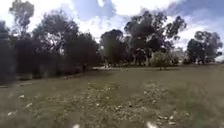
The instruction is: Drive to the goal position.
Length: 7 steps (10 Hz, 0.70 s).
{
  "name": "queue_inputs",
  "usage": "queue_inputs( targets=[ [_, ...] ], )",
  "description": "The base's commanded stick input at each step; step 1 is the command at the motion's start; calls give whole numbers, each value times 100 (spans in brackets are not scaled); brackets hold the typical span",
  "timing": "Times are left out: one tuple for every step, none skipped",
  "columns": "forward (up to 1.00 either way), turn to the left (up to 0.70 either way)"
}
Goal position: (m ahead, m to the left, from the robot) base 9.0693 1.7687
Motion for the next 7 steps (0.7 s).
queue_inputs(
  targets=[
    [70, 0],
    [70, 0],
    [70, 0],
    [70, 0],
    [70, 0],
    [70, 0],
    [70, 0]
  ],
)
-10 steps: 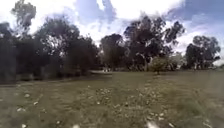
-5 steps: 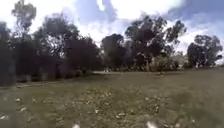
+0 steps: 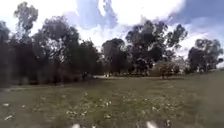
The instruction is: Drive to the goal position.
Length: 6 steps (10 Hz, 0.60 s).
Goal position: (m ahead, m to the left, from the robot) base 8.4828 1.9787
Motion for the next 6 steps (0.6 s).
queue_inputs(
  targets=[
    [70, 0],
    [70, 0],
    [70, 0],
    [70, 0],
    [70, 0],
    [70, 0]
  ],
)
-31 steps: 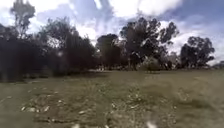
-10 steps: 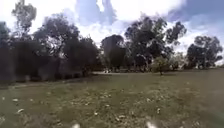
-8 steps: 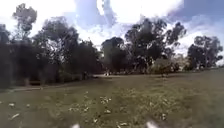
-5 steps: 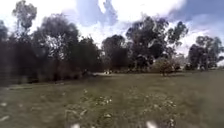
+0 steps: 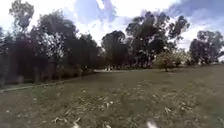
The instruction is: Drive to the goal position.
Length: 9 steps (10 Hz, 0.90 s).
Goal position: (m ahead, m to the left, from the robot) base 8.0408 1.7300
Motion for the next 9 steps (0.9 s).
queue_inputs(
  targets=[
    [70, 0],
    [70, 0],
    [70, 0],
    [70, 0],
    [70, 0],
    [70, 0],
    [70, 0],
    [70, 0],
    [70, 0]
  ],
)
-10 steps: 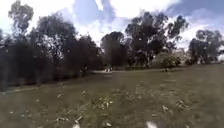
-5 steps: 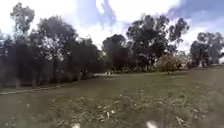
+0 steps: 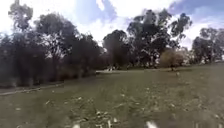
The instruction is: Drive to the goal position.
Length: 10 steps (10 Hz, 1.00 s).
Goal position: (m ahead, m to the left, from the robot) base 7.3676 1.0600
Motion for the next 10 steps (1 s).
queue_inputs(
  targets=[
    [70, 0],
    [70, 0],
    [70, 0],
    [70, 0],
    [70, 0],
    [70, 0],
    [70, 0],
    [70, 0],
    [70, 0],
    [70, 0]
  ],
)
